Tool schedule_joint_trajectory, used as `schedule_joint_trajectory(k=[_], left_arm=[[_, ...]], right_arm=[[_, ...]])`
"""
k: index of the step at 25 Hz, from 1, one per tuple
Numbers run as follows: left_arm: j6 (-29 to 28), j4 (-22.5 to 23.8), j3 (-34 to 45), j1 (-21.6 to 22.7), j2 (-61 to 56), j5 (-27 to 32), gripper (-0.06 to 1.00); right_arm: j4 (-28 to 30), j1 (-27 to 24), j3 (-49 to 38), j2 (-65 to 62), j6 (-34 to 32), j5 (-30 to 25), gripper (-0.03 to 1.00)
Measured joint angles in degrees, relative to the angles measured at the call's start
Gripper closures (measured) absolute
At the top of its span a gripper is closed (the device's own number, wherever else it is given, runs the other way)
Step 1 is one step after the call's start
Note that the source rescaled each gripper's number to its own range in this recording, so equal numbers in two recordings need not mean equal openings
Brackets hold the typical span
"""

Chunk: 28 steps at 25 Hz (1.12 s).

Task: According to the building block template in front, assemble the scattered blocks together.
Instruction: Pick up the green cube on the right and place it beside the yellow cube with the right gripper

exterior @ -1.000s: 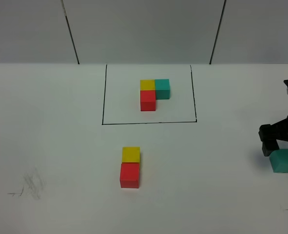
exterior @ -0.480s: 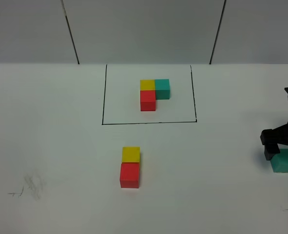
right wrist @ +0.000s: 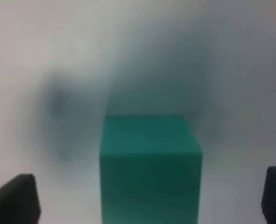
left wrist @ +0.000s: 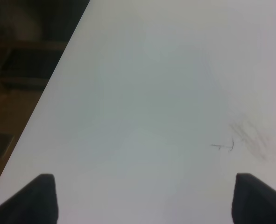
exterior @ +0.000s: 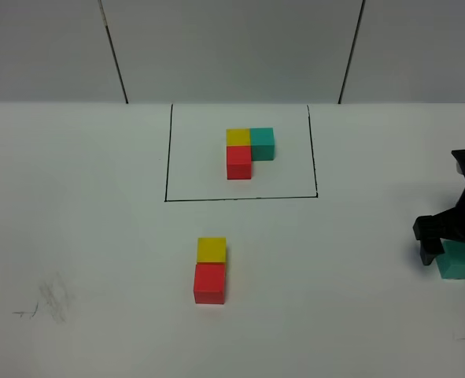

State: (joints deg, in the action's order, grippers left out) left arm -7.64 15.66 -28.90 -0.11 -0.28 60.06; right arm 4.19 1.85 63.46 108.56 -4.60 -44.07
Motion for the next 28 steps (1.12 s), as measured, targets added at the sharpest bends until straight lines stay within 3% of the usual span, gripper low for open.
schedule_joint_trajectory(k=[28], left_arm=[[0.0, 0.0, 0.0, 0.0, 0.0, 0.0, 0.12]], right_arm=[[0.8, 0.0, -2.3, 0.6, -0.7, 4.9, 0.06]])
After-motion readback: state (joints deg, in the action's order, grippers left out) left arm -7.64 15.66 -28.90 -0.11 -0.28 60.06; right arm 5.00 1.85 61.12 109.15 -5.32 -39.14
